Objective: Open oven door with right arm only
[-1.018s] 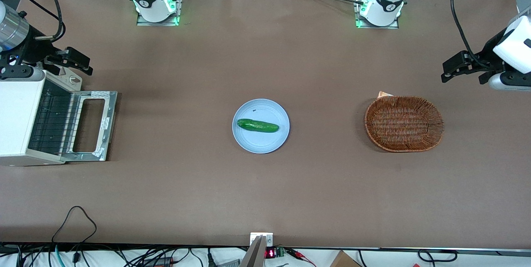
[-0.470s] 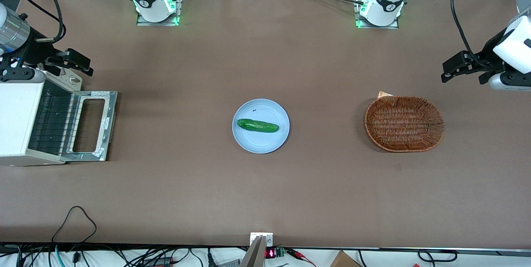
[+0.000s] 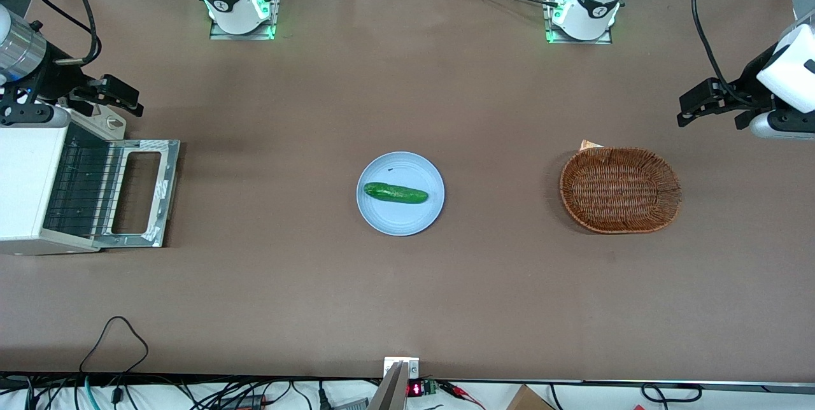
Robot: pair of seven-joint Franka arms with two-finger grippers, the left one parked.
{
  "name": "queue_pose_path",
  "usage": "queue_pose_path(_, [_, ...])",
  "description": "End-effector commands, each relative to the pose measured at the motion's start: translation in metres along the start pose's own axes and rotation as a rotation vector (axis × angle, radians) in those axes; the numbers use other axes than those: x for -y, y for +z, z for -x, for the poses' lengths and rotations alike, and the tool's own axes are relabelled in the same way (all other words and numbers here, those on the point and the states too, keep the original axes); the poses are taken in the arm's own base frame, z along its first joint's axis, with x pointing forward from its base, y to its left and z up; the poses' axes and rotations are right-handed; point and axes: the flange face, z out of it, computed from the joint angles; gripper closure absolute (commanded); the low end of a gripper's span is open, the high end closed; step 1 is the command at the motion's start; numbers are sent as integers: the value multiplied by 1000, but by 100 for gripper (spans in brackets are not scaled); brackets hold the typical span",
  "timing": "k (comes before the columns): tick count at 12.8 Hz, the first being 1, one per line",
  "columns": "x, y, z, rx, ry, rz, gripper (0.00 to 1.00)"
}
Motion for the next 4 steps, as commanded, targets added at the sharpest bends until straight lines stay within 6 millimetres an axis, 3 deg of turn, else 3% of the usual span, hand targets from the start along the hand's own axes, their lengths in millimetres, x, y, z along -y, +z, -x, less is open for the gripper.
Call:
queue_pose_path(1, [-3, -5, -2, 6, -2, 10, 0])
queue_pose_path(4, [-3, -6, -1, 4, 1, 9, 0])
